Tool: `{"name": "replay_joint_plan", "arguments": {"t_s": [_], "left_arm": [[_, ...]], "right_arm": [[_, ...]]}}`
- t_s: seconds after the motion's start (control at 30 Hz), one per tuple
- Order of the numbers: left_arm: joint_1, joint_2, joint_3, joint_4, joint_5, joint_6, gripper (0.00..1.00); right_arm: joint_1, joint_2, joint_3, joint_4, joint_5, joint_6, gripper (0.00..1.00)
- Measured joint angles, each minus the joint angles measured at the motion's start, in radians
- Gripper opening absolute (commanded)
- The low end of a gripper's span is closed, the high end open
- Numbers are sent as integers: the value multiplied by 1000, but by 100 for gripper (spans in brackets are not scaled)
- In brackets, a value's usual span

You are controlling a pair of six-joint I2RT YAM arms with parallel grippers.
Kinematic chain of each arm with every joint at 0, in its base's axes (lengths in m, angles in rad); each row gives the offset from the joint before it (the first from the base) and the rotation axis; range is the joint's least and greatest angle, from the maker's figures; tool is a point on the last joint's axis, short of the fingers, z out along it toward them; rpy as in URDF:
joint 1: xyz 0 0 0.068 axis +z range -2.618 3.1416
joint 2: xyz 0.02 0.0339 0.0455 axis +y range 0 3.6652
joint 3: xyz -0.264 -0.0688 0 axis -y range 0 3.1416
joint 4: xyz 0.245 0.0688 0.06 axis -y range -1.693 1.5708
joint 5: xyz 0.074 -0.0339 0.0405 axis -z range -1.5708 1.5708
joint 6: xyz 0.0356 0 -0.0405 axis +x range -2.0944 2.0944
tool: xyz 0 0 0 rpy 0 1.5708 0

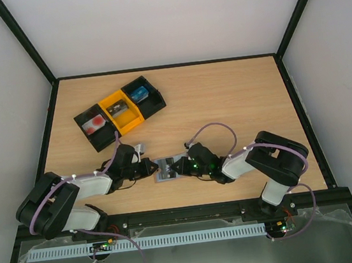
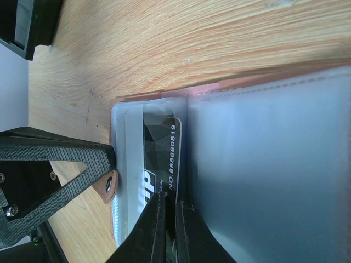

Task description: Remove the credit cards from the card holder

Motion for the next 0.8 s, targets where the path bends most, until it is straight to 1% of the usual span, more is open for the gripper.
{"name": "replay_joint_plan", "arguments": {"t_s": [0.53,0.8], "left_arm": [[0,0,0,0,-3,8,3],[0,0,0,0,-3,8,3]], "right_arm": [[-14,-41,-39,6,8,7,5],[-21,-89,-59,-24,25,5,2]]}}
